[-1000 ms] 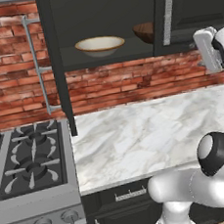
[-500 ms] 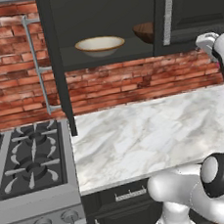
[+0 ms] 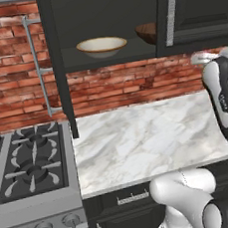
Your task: Open the cabinet. Pick the bowls from the counter and place them in the cabinet. Then close the cabinet.
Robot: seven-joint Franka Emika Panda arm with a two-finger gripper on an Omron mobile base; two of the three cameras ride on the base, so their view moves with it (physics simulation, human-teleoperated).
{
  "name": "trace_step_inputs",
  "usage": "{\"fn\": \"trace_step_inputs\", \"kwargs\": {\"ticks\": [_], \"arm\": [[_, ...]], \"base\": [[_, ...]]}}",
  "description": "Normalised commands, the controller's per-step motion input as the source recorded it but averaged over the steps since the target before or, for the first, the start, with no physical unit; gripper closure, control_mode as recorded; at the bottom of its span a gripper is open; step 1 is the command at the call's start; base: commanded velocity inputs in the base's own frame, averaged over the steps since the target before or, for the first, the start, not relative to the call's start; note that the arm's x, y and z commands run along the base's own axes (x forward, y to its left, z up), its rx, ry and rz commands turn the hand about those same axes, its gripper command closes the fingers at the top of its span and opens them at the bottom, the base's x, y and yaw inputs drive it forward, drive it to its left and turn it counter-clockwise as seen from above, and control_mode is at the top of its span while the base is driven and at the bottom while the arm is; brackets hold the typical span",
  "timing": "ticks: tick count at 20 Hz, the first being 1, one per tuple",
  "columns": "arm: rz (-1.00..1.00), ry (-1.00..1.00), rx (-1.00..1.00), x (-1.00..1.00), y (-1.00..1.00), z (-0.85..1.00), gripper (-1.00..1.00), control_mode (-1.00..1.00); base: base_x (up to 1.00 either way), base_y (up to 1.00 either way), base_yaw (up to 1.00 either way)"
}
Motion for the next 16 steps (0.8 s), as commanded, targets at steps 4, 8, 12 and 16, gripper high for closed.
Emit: {"fn": "trace_step_inputs", "kwargs": {"ticks": [4,8,12,16], "arm": [[0.0,-0.27,-0.21,-0.68,0.14,-0.05,-1.0,-1.0],[0.03,-0.2,-0.06,-0.7,0.02,-0.09,-1.0,-1.0],[0.03,-0.14,-0.03,-0.45,0.02,-0.07,-1.0,-1.0],[0.02,-0.11,-0.04,-0.34,0.09,0.0,-1.0,-1.0]], "base": [[0.0,0.0,0.0],[0.0,0.0,0.0],[0.0,0.0,0.0],[0.0,0.0,0.0]]}}
